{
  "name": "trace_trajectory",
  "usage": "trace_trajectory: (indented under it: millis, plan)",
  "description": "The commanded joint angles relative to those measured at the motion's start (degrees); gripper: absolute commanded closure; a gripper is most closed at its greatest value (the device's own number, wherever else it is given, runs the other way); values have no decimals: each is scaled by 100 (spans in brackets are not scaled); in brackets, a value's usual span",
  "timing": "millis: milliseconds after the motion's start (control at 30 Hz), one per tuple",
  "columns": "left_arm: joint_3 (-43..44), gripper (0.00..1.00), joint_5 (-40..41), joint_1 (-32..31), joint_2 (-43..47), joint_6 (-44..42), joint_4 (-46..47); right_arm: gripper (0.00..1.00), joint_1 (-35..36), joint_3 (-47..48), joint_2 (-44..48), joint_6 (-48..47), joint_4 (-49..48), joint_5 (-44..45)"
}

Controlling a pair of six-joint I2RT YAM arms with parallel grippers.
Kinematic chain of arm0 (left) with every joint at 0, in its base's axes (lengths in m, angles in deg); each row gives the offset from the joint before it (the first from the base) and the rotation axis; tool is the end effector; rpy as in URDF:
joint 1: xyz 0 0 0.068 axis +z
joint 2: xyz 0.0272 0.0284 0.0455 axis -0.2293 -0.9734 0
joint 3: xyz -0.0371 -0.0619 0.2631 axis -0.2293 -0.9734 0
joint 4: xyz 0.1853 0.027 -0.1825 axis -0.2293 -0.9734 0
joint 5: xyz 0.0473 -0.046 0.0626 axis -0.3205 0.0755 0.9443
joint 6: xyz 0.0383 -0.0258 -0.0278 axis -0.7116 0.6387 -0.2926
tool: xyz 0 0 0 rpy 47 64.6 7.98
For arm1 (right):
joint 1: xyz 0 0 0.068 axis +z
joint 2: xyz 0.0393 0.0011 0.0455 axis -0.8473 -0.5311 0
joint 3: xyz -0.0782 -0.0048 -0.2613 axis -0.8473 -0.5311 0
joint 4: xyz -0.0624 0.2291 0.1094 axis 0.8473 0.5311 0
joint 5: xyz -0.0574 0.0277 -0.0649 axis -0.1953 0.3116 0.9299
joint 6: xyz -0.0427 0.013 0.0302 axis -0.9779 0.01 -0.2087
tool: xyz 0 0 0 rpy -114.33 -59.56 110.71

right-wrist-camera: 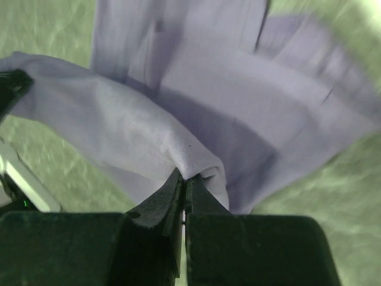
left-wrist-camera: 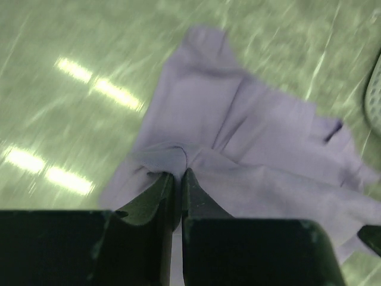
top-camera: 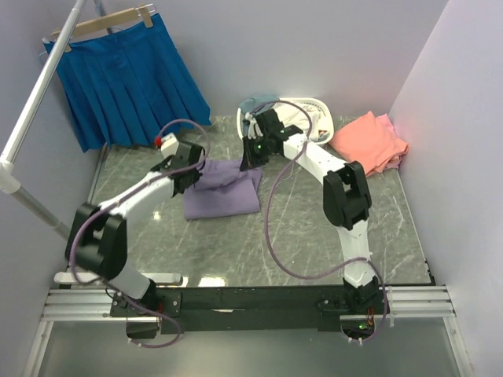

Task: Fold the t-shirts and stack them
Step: Fold the tshirt

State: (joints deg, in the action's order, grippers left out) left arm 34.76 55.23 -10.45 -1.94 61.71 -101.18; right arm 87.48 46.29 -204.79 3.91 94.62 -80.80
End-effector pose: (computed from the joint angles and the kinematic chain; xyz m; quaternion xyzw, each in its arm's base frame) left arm 0.3009 -0.1139 0.2384 -0.3013 0.8622 -0.0280 0.4064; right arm 0.4110 0.2506 0.2334 -0.1961 0.9029 0.3120 0.2213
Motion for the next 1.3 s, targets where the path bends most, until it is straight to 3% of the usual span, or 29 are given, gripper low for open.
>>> trace_trajectory:
  millis: [0, 200, 233, 267, 367, 400, 433, 467, 500, 700, 833, 900, 1067, 1267]
  plan:
    - [777, 96, -403, 313, -824, -690, 876, 100, -222, 1092, -613, -104, 377, -72]
    - [1594, 88, -799, 630, -1923, -1006, 1000, 100, -337, 2245, -1353, 37, 790, 455]
    - [1760, 84, -869, 691, -2048, -1067, 1018, 100, -346, 2263, -1380, 142, 764, 525]
    - [1840, 62, -922, 726, -2162, -1094, 1079, 100, -354, 2245, -1389, 186, 729, 683]
    - [2087, 57, -1080, 823, -2523, -1235, 1263, 100, -355, 1860, -1231, 327, 414, 1008]
    - [2131, 35, -1124, 850, -2654, -1278, 1316, 64, -355, 1780, -1118, 362, 369, 1166]
    - [2262, 24, -1159, 919, -2699, -1305, 1308, 49, -346, 1597, -1038, 423, 333, 1333]
    - [2289, 15, -1107, 946, -2708, -1314, 1317, 19, -337, 1456, -933, 433, 168, 1474]
    - [2272, 1, -1037, 973, -2639, -1314, 1421, 0, -337, 1289, -653, 415, 79, 1701]
    - [2044, 1, -834, 1122, -1683, -1481, 1440, 0, -346, -100, 612, 240, -677, 1968]
    - [1501, 1, -1430, 1114, -934, -1419, 1448, 0, -311, -234, 712, 213, -573, 864]
    - [1227, 0, -2203, 1114, -644, -1341, 1571, 0, -241, -163, 581, 222, -484, 440]
    - [717, 1, -3443, 1105, -721, -1244, 1912, 0, -47, -93, 202, 634, -1062, -912]
    - [523, 1, -4243, 1105, -1327, -1252, 2511, 0, 32, 30, -316, 986, -1530, -1223]
